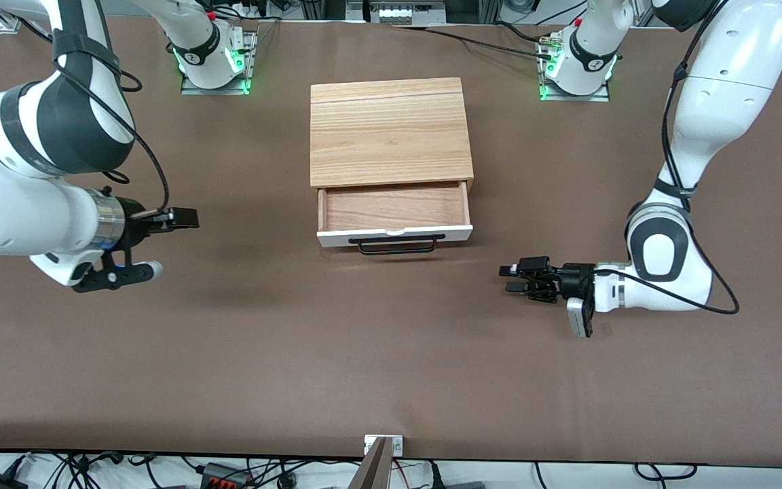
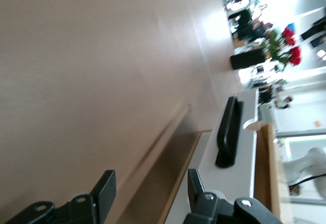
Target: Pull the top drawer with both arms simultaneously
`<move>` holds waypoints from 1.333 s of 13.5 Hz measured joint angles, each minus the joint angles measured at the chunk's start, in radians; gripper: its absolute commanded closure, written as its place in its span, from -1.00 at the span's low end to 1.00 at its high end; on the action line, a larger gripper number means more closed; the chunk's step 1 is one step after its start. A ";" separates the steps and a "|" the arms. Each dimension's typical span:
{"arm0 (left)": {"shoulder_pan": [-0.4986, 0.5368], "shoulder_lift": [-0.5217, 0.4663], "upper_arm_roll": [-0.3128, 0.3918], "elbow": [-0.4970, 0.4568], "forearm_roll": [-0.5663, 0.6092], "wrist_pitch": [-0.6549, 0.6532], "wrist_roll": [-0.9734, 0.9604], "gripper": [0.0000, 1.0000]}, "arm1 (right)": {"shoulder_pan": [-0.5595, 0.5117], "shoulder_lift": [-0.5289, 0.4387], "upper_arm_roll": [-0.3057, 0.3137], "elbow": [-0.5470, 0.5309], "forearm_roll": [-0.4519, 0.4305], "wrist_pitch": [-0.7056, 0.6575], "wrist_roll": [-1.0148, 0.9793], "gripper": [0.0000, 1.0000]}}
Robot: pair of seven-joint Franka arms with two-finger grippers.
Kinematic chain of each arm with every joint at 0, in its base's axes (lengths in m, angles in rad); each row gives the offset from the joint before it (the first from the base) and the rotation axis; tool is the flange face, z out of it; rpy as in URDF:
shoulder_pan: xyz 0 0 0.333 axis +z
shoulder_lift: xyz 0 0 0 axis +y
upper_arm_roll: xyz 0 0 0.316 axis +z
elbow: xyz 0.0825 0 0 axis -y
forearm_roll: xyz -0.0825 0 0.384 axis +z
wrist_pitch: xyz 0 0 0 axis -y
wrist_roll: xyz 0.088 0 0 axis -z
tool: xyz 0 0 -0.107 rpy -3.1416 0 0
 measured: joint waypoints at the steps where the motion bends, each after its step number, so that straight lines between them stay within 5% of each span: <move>1: 0.004 -0.011 0.000 0.008 0.058 0.000 -0.011 -0.45 | 0.001 -0.004 -0.025 0.006 -0.008 0.001 0.000 -1.00; 5: 0.009 -0.081 0.001 0.012 0.164 -0.004 -0.094 -1.00 | -0.030 -0.046 -0.086 0.014 -0.032 0.103 0.000 -1.00; 10: 0.019 -0.090 0.022 -0.003 0.218 -0.006 -0.112 -1.00 | -0.227 -0.169 -0.005 -0.105 -0.054 0.204 -0.004 -1.00; 18: 0.020 -0.351 0.034 -0.149 0.473 -0.041 -0.465 -1.00 | -0.223 -0.296 0.023 -0.263 -0.121 0.207 -0.005 -1.00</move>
